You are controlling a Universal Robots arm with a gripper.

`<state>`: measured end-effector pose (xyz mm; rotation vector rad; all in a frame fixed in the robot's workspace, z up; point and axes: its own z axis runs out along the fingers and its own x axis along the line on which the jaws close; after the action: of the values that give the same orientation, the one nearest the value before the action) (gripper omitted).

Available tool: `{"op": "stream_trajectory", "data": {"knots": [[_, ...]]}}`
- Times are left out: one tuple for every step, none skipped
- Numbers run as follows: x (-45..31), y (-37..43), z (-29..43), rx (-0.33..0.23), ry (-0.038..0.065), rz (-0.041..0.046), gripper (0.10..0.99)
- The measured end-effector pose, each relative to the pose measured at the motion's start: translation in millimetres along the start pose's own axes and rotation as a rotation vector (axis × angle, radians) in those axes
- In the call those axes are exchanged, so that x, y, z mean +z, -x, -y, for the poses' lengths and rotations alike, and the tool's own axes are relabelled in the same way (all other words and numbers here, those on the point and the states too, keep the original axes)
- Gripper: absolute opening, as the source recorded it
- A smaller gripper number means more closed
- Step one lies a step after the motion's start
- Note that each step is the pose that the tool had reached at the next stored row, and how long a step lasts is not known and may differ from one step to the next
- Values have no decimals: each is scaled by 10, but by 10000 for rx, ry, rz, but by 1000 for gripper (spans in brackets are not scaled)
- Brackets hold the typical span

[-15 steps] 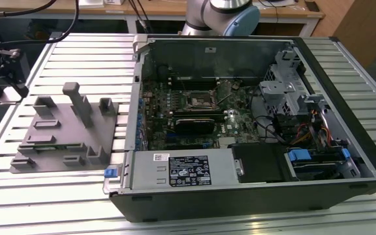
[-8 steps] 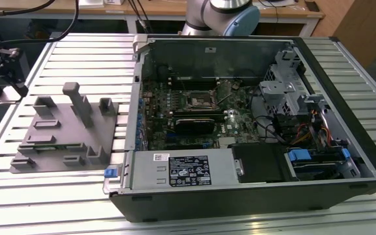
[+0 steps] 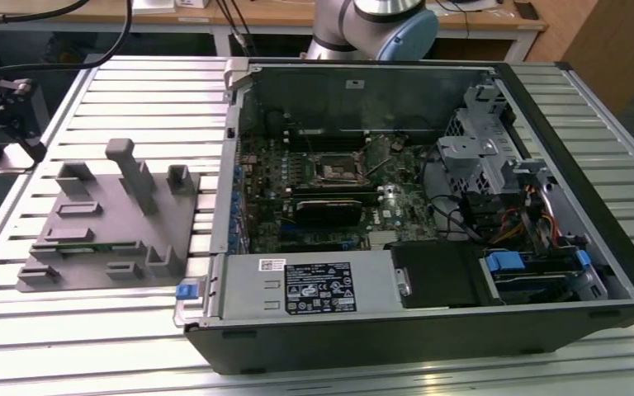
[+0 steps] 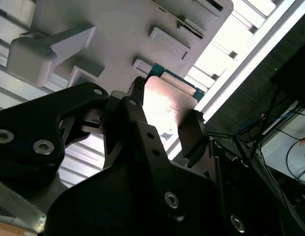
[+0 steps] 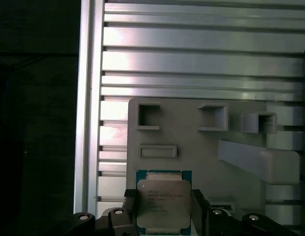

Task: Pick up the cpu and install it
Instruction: 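Pick up the cpu and move it towards the insertion slot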

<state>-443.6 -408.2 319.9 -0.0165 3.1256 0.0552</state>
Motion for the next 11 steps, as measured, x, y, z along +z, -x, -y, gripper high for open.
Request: {"op": "stream_trajectory", "data": {"knots": [[-3,0,0,0,0,-1,525],[-3,0,0,0,0,1,525],[-15,0,-1,0,0,0,525],[-29,1,-1,-1,0,1,525],[-30,1,-2,0,0,0,525],[-31,1,-2,0,0,0,525],[-34,0,-2,0,0,0,525],[-38,0,-2,0,-1,-2,525],[-42,1,-3,-1,-1,-2,525],[-45,1,-3,0,0,-1,525],[-47,1,-3,0,0,0,525]]}}
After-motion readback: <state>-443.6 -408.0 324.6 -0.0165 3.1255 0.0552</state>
